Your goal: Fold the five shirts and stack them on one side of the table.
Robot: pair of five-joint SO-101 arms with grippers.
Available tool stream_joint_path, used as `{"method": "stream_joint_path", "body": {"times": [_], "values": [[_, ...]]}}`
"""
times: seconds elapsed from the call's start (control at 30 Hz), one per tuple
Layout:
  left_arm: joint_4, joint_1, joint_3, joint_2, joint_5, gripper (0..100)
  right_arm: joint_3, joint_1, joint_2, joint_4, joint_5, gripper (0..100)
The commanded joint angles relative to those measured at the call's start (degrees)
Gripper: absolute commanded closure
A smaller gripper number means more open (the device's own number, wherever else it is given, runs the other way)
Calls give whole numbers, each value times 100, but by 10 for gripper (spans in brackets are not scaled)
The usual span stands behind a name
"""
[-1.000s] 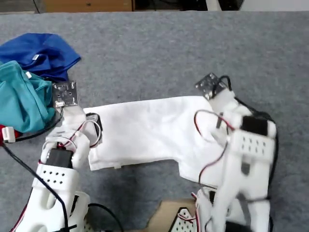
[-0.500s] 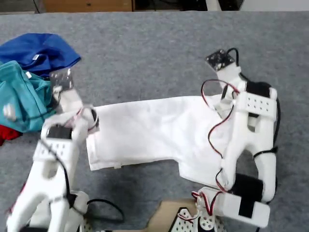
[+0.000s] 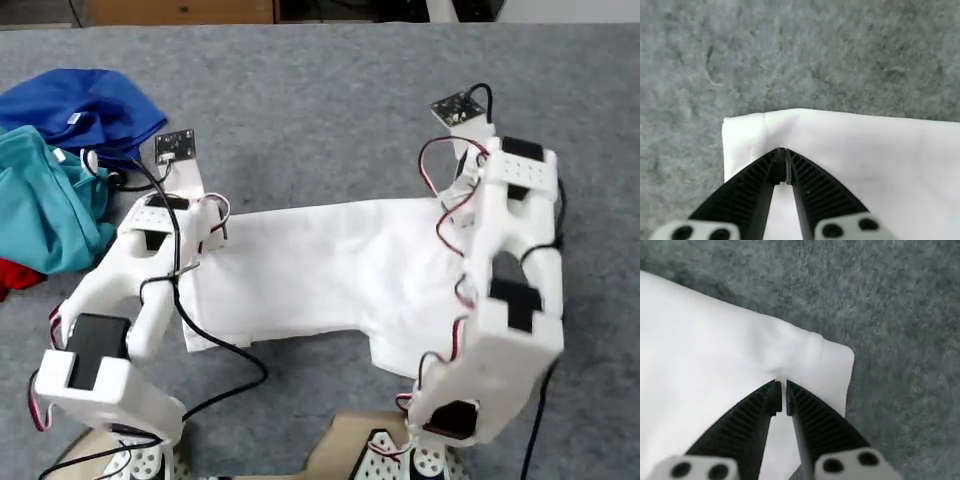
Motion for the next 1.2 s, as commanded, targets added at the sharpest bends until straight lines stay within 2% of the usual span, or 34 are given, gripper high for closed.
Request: {"method": "stream_joint_path", "body": {"times": [0.0, 0.13, 0.37, 0.5, 0.77, 0.87, 0.97, 1.17], "values": [[-62, -70, -281, 31, 53, 980, -857, 242, 664, -26, -97, 962], [-62, -132, -299, 40, 53, 980, -1675, 382, 1305, 123, -237, 962], [-53, -141, -290, 40, 53, 980, -3090, 312, 1534, 1451, -211, 962], [18, -141, -299, 22, 53, 980, -3767, 295, 1341, 2303, 123, 961], [1020, -141, -536, -910, -105, 980, -4145, 418, 101, 3622, 923, 961], [1125, -79, -79, -1569, -448, 980, -3635, 585, -673, 3648, 1240, 962], [993, -141, 721, -2281, -519, 980, -2536, 620, -1657, 3622, 1574, 962], [554, -782, 2180, -3354, -527, 980, 374, 576, -3890, 2875, 2215, 962]]}}
